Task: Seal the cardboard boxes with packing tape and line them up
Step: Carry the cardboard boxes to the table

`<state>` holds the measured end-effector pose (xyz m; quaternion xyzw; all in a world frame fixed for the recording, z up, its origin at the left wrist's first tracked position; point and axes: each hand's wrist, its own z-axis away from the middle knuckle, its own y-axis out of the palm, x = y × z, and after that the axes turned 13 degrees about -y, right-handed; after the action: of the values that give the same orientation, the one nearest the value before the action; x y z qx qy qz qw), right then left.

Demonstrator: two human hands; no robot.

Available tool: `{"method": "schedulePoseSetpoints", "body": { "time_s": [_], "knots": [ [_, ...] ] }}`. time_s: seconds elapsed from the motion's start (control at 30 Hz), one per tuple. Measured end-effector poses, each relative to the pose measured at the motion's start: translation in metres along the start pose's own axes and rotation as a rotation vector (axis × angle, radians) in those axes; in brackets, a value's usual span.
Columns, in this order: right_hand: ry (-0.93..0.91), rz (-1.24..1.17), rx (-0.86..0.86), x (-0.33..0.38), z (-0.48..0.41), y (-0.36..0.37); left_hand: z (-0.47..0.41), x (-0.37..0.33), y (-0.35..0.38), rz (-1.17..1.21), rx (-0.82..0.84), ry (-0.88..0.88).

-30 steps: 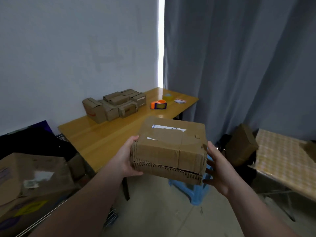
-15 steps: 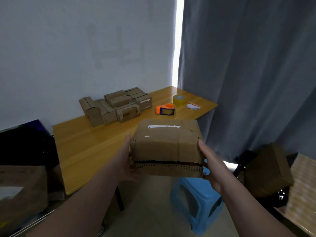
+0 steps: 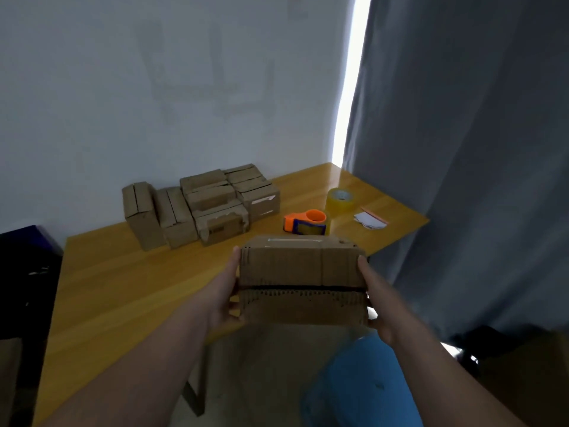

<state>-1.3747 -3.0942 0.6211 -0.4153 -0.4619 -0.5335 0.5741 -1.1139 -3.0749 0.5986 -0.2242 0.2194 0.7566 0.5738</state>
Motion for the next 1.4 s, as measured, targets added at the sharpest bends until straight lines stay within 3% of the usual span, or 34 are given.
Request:
{"method": "schedulePoseSetpoints", "body": {
  "time_s": [0.33, 0.6, 1.03, 1.17, 1.3, 1.4],
  "knots": [
    [0.058, 0.194, 0.170, -0.015, -0.144, -0.002, -0.037, -0.027, 0.019, 0.003, -0.305, -0.029],
    [0.048, 0.195, 0.341, -0.014, -0.209, 0.022, -0.054, -0.041, 0.020, 0.033, -0.468, -0.083],
    [0.069, 0.331, 0.259, -0.023, -0.291, 0.094, -0.137, -0.094, -0.030, -0.306, -0.626, 0.067],
    [0.034, 0.412, 0.206, -0.023, -0.319, 0.106, -0.155, -0.116, -0.039, -0.867, -0.848, 0.374],
    [0.009, 0.457, 0.027, -0.028, -0.345, 0.105, -0.165, -0.128, -0.030, -1.359, -0.708, 0.382],
    [-0.076, 0.692, 0.022, -0.037, -0.365, 0.098, -0.170, -0.133, -0.021, -1.500, -0.634, 0.317]
  ]
}}
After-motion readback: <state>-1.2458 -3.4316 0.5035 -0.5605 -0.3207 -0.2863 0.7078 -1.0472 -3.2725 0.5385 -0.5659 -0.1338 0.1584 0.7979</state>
